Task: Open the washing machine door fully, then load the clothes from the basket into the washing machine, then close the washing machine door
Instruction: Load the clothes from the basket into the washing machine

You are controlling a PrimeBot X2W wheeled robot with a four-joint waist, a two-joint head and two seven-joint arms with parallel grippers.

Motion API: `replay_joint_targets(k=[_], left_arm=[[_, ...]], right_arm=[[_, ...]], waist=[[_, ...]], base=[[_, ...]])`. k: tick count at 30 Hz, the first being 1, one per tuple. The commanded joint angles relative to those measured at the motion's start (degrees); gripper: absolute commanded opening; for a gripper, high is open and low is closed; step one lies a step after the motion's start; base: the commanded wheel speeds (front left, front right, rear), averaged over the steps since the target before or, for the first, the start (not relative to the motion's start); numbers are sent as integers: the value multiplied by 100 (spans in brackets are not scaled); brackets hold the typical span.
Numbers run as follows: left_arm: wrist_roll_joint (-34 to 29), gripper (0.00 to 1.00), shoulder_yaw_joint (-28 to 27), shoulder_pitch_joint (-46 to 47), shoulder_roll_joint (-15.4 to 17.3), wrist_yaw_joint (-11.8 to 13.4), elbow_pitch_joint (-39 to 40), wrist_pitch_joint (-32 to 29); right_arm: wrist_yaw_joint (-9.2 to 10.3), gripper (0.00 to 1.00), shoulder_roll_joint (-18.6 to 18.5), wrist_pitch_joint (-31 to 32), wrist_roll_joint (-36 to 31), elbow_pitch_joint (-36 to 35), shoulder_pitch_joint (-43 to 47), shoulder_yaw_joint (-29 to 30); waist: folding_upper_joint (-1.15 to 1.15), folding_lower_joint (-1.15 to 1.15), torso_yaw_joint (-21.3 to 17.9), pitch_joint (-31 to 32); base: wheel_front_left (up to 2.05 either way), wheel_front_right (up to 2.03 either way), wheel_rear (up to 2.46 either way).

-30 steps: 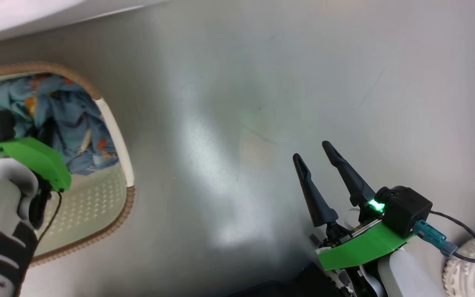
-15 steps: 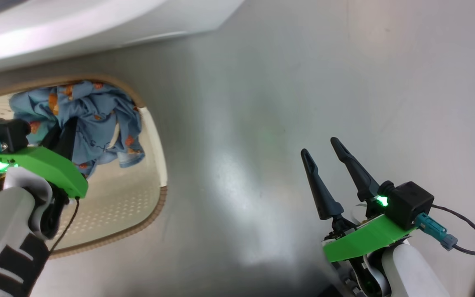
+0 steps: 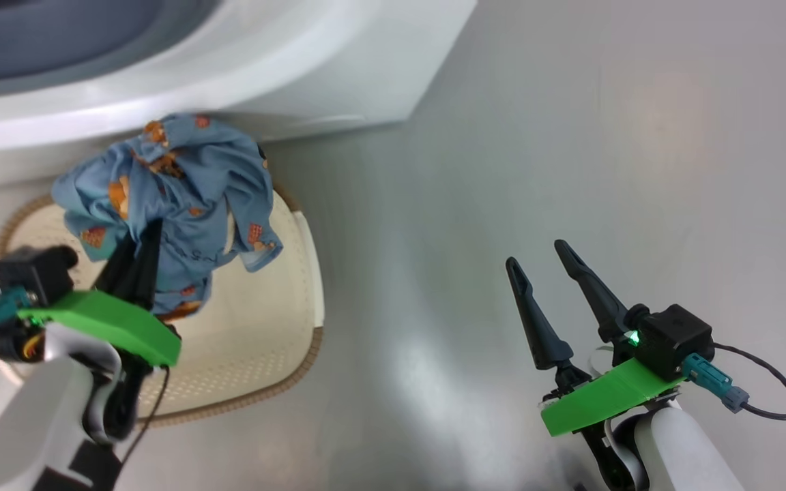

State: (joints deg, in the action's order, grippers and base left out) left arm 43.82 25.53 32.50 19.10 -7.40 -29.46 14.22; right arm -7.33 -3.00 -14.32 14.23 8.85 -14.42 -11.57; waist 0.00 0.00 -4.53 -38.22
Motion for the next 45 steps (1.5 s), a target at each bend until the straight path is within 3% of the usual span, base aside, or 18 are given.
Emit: replay_joint_targets(k=[1,9,19,45], left_arm=[[-53,0,-209,-158,172,-9,128,77],[-534,0,-908,-887,-145,-9,879,77],[-960,0,-1396,-1451,-439,-9,1626,77],[-2534,0,-2744,-2882,-1307,-9,2932,78]], right_arm=[[-16,100,13,-68,-40,-83,131,-101],[-16,100,13,-68,-102,102,272,-16],[-16,100,13,-68,-147,229,448,70],[-16,100,13,-68,-383,-94,1107,434]], waist=[[0,0,230,354],[0,0,436,965],[0,0,570,1571],[0,0,451,3175]], base=[[0,0,0],[0,0,0],[0,0,0],[0,0,0]])
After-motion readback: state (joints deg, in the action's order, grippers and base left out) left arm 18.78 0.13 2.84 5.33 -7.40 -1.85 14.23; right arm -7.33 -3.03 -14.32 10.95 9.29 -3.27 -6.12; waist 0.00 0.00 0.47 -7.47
